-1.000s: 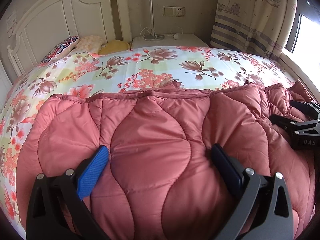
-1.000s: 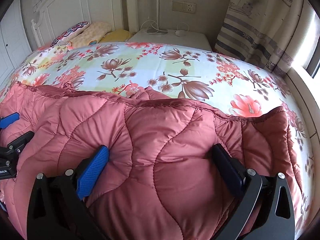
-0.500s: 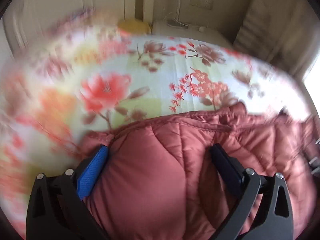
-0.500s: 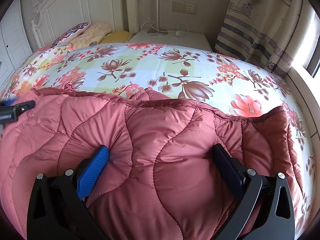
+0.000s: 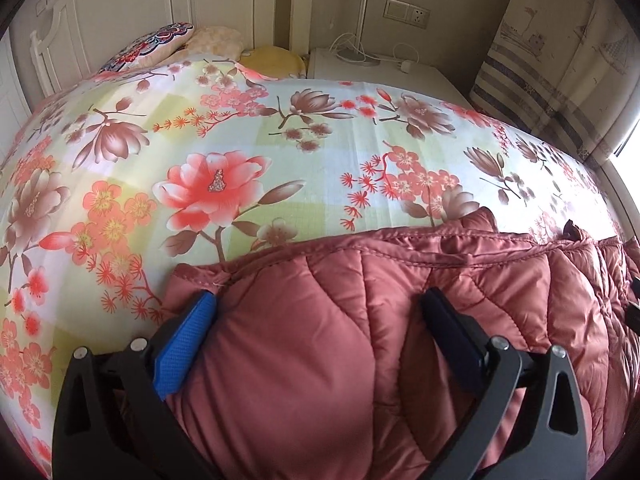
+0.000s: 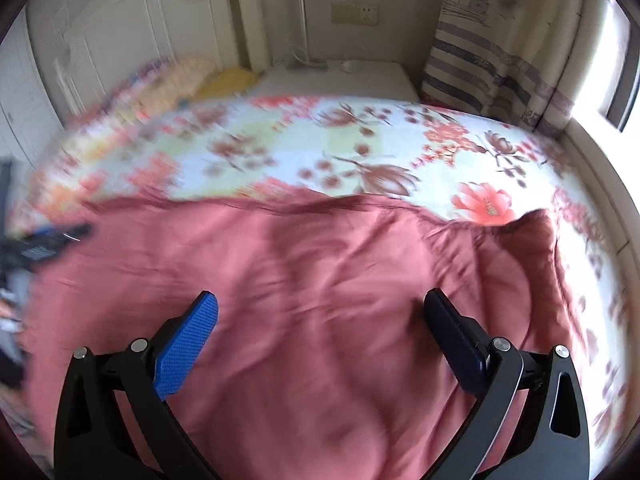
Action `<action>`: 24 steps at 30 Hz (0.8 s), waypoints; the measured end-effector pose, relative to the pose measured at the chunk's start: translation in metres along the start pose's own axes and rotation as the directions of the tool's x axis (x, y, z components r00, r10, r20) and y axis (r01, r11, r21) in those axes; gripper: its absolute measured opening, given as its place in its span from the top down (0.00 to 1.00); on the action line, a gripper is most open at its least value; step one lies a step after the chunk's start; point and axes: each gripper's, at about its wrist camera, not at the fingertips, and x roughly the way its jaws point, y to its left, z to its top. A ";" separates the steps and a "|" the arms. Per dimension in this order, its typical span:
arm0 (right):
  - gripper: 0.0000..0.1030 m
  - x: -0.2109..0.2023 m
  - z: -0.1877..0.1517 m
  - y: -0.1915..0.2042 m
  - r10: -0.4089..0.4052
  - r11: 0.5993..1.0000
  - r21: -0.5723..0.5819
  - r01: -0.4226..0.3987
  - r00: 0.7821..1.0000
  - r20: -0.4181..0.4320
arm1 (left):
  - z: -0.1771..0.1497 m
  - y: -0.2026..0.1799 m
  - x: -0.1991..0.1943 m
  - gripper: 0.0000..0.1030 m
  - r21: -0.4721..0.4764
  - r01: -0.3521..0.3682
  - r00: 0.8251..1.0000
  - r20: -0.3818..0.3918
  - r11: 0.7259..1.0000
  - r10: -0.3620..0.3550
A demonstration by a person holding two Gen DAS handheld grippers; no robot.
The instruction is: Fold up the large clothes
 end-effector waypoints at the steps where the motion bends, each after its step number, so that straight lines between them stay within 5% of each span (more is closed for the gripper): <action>1: 0.04 -0.013 -0.002 0.018 0.026 0.998 -0.053 -0.024 0.999 0.034 | 0.000 0.001 0.000 0.02 -0.001 0.002 1.000 0.000 1.000 -0.002; 4: 0.04 -0.028 -0.019 0.067 0.080 0.972 -0.226 -0.064 0.995 0.064 | -0.001 0.001 0.000 0.02 -0.001 0.002 1.000 0.000 1.000 -0.002; 7: 0.04 0.007 -0.051 0.105 0.081 0.923 -0.373 -0.089 0.996 -0.037 | -0.001 0.001 0.000 0.02 -0.001 0.001 1.000 0.001 1.000 -0.001; 9: 0.04 0.014 -0.061 0.105 0.102 0.921 -0.381 -0.076 0.993 0.051 | 0.000 0.002 0.000 0.02 -0.009 0.002 1.000 0.002 1.000 -0.002; 13: 0.04 0.020 -0.053 0.097 0.147 0.931 -0.339 -0.136 0.989 0.008 | 0.000 0.000 -0.001 0.02 -0.011 -0.001 1.000 0.002 1.000 0.001; 20: 0.04 -0.007 -0.056 0.100 0.108 0.955 -0.282 -0.088 0.993 0.057 | -0.001 0.000 -0.001 0.02 -0.008 -0.004 1.000 0.004 1.000 0.004; 22: 0.04 -0.014 -0.065 0.107 0.166 0.938 -0.321 -0.132 0.983 0.080 | -0.001 0.000 -0.001 0.02 -0.009 -0.003 1.000 0.004 1.000 0.003; 24: 0.04 -0.005 -0.077 0.114 0.123 0.918 -0.388 -0.086 0.990 0.073 | -0.001 0.000 -0.001 0.02 -0.008 -0.001 1.000 0.004 1.000 0.001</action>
